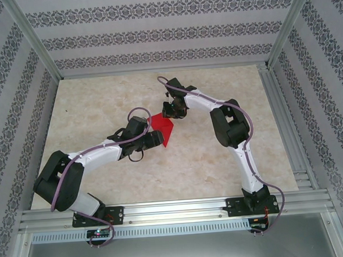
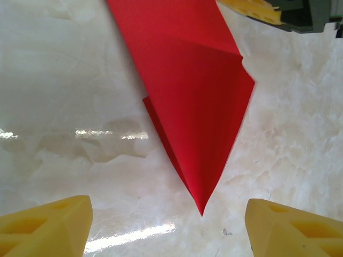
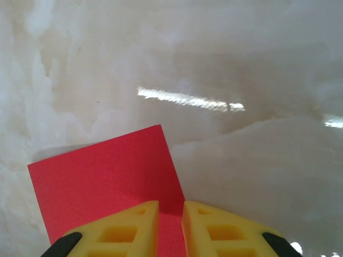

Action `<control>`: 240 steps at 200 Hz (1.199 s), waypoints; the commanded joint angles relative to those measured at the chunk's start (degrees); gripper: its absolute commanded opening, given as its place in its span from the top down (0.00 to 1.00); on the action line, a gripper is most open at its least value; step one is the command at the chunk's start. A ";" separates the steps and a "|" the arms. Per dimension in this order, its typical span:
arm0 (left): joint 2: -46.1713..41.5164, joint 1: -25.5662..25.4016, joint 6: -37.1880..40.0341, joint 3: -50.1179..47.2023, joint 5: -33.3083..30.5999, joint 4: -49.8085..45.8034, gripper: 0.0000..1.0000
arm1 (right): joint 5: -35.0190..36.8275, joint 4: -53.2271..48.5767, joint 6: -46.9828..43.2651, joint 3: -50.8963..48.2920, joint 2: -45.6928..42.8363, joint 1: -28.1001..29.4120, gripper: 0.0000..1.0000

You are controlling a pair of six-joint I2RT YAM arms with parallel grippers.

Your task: Fold a paper plane with a square sheet of paper (pick it up from the middle)

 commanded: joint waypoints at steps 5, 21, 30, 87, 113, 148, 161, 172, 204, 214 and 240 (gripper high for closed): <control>-1.23 0.47 0.76 -0.68 1.43 2.73 0.24 | 8.73 -3.73 1.90 -4.10 -2.75 -1.08 0.79; -1.02 0.46 1.49 -0.51 2.37 3.08 0.24 | 10.61 -3.09 3.58 -7.64 -5.14 -1.24 0.79; -0.90 0.39 1.88 -0.57 2.87 3.40 0.24 | 11.13 -2.68 4.48 -9.76 -6.69 -1.22 0.79; 0.66 -0.67 4.34 0.02 5.04 5.16 0.26 | 6.81 5.38 12.24 -26.68 -20.00 -0.38 0.78; 1.54 -0.85 4.55 0.51 4.97 5.29 0.27 | 4.32 9.22 11.65 -27.86 -23.85 -0.56 0.75; 1.05 -1.03 4.08 0.28 3.73 4.92 0.28 | 1.22 11.32 9.76 -24.26 -21.77 -0.63 0.69; 0.65 -1.05 3.97 0.01 3.16 4.96 0.28 | -0.01 11.94 9.55 -22.57 -19.37 -0.64 0.66; 0.54 -1.03 3.99 -0.13 3.21 5.17 0.28 | -0.47 11.77 9.18 -20.68 -17.15 -0.65 0.64; 0.65 -1.33 4.99 0.11 4.37 5.81 0.29 | -1.22 9.88 8.25 -14.86 -10.84 -0.91 0.63; 0.61 -1.51 5.65 0.20 5.04 6.30 0.31 | -1.04 9.14 7.86 -13.68 -9.42 -1.08 0.63; 1.23 -2.29 8.31 0.67 7.69 7.89 0.35 | 0.30 7.64 7.39 -13.26 -7.81 -1.46 0.64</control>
